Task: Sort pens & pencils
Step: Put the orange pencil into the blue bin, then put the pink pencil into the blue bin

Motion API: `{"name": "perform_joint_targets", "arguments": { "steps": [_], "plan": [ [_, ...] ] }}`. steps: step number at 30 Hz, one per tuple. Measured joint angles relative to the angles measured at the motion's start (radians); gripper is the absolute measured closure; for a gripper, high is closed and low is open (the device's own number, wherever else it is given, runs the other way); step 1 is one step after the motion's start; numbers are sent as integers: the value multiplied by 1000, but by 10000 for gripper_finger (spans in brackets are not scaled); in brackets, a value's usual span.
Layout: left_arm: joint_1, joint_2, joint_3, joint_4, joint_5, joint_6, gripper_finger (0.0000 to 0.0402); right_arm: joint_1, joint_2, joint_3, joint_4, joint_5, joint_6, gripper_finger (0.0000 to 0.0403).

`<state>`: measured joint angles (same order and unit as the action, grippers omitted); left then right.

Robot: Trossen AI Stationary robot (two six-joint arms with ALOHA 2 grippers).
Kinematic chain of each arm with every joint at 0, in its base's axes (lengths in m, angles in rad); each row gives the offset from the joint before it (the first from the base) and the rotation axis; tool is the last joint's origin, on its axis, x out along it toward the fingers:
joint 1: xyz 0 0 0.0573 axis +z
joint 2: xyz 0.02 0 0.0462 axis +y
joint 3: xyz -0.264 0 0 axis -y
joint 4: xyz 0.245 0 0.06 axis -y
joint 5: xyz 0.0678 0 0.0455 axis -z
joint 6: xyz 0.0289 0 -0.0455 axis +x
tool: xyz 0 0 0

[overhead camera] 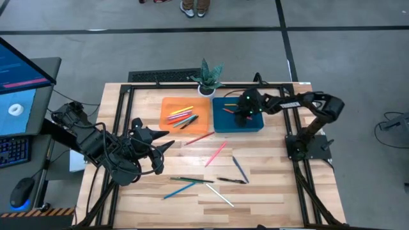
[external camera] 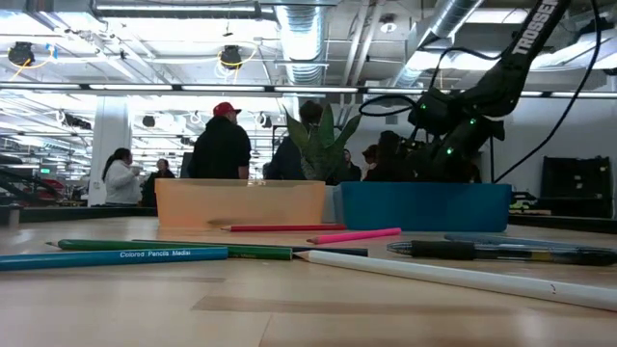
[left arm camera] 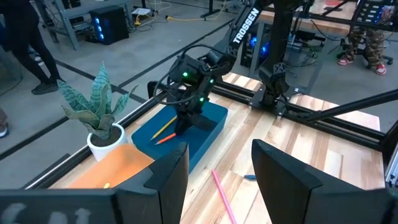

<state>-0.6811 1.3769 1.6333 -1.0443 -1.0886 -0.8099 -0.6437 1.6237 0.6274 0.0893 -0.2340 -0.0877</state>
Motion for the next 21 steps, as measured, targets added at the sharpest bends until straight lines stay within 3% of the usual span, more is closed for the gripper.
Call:
{"name": "perform_joint_targets", "arguments": {
  "steps": [6, 13, 15, 18, 21],
  "plan": [
    [0, 0, 0, 4, 2, -7, 235, 10, -67, 44, -71, -5, -19, 324],
    [0, 0, 0, 4, 2, -7, 235, 15, -283, 172, -251, 18, -70, 234],
    [0, 0, 0, 4, 3, -7, 235, 29, -340, 194, -297, -24, -72, 214],
    [0, 0, 0, 4, 14, -7, 235, 104, -450, 196, -298, -158, -78, 203],
    [0, 0, 0, 4, 34, -7, 235, 242, -511, 175, -280, -173, -112, 208]
  ]
}}
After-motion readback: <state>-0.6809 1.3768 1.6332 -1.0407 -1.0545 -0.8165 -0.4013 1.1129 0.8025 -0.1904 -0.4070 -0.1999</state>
